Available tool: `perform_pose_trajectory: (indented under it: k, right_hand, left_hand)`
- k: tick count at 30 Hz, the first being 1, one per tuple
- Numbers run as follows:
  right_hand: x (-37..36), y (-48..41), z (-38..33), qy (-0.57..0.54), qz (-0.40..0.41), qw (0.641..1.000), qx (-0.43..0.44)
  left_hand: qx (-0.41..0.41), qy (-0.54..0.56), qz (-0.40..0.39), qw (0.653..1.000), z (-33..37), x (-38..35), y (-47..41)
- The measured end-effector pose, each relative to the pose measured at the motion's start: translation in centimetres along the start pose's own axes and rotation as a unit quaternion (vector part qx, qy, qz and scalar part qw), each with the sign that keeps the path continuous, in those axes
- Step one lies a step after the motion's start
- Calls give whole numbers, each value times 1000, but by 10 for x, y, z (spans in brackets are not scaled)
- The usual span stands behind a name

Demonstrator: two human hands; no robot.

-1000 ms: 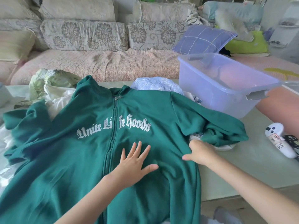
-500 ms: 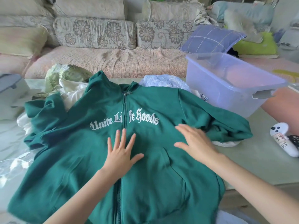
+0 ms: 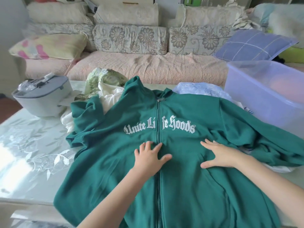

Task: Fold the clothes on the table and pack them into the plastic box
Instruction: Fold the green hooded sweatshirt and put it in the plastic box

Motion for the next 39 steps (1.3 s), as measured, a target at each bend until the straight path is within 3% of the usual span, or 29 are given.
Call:
perform_pose_trajectory:
  k: [2,4,6,10,13,17,21,25,29,34,39]
  right_hand:
    - [31,9,-28,35,110,993,9]
    - [51,15,-71,23,187,979,80]
    - [41,2,-104,17,159,978,134]
    - [-9,-36,-119,26,34,993,107]
    - [4,-36,-121,0,55,994,94]
    - [53,-34,-150,-58,153,981,108]
    - [74,-55,-211,-85,170,966,175]
    - [80,-86,-275,-118,143,953,238]
    - [90,-108,-318,-121,158,944,263]
    - [94,-125,-329,-103,180,946,249]
    - [100,-126,-334,-71,216,939,257]
  left_hand:
    - [-13,-11,99,995,-16,32,-2]
    - [-19,-45,106,993,-35,37,-5]
    - [-5,-60,44,997,-55,20,-9]
    - [-13,-49,-5,999,-69,8,-12]
    - [-42,-9,-5,999,-75,25,-16]
    - [18,166,167,972,-127,86,-9]
    - [61,218,317,921,-181,136,10]
    - [67,190,377,904,-214,161,6]
    - [19,96,366,926,-205,169,-10]
    - [32,4,301,953,-197,157,-31]
    - [42,-8,346,937,-204,164,-29]
Point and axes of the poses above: each hand's wrist, its own y-axis away from the middle knuckle, its own x-axis out of the back of the hand, z = x × y, the point moved 10 cm from there along -y, towards the middle knuckle, and after that the axes turned 1 degree about -z, right-handed, at the moved point
